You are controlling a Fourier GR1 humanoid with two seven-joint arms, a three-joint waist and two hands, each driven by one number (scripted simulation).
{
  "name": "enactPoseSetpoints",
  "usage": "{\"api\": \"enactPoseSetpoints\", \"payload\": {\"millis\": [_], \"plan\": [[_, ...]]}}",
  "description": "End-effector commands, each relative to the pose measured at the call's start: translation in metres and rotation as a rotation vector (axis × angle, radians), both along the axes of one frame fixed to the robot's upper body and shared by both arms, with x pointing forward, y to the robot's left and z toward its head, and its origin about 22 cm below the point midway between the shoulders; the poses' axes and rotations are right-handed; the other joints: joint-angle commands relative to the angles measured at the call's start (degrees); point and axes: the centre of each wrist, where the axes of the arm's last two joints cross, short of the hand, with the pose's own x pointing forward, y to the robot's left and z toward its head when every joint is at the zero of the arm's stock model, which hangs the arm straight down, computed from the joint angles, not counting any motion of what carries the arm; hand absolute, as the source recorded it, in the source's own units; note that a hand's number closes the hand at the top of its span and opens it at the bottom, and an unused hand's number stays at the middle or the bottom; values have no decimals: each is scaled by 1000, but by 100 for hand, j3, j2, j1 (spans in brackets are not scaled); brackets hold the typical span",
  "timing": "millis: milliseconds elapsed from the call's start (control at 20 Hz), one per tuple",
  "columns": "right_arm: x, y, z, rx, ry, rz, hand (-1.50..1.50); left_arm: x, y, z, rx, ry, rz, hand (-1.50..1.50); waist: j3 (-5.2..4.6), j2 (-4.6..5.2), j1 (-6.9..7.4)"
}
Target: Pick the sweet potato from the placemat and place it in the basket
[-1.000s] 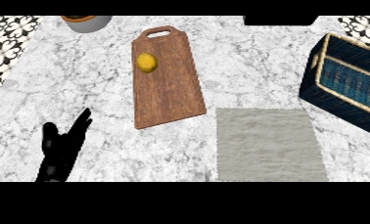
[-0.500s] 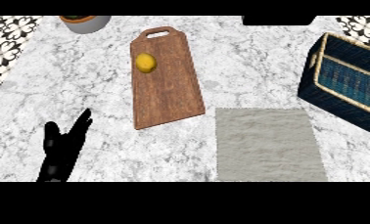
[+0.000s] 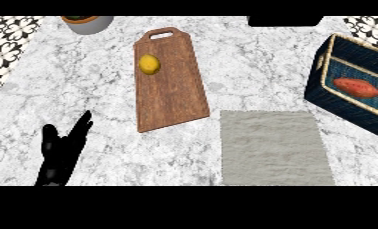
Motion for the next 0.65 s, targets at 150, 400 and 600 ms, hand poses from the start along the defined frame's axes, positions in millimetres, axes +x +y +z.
{"api": "enactPoseSetpoints", "payload": {"millis": [150,400,600], "plan": [[-33,-5,15,65,-165,-53,-150,-12,13,-20,-2,77,18,0,-52,21,-97],[-59,-41,36,70,-210,-165,-150,9,2,-11,-12,72,20,0,-49,43,-80],[-111,-48,42,75,-194,-185,-150,-21,-7,-19,-4,65,33,0,-49,14,-118]]}}
